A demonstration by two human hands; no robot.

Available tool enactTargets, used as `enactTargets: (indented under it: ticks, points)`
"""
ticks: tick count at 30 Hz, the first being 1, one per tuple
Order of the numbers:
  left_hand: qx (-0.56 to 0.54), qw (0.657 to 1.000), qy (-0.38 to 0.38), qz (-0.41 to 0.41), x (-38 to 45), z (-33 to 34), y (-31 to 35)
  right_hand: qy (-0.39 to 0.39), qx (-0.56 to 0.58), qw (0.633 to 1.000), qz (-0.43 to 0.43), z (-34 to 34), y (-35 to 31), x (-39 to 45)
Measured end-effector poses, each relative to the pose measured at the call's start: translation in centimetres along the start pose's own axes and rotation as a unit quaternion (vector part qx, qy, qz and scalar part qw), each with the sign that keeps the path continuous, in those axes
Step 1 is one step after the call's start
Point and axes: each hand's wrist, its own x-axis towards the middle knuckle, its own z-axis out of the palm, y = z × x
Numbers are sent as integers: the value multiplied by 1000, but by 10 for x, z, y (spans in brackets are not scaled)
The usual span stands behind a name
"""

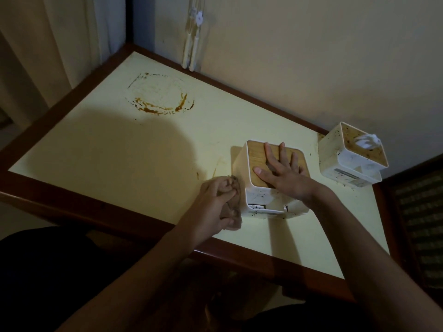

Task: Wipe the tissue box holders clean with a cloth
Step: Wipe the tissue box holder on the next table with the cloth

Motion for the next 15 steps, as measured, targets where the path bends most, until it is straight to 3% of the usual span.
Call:
enactTargets:
  ticks: [15]
  points:
    - [37, 998, 45, 20, 48, -12, -2, 0, -7, 1000, -6, 1, -1, -4]
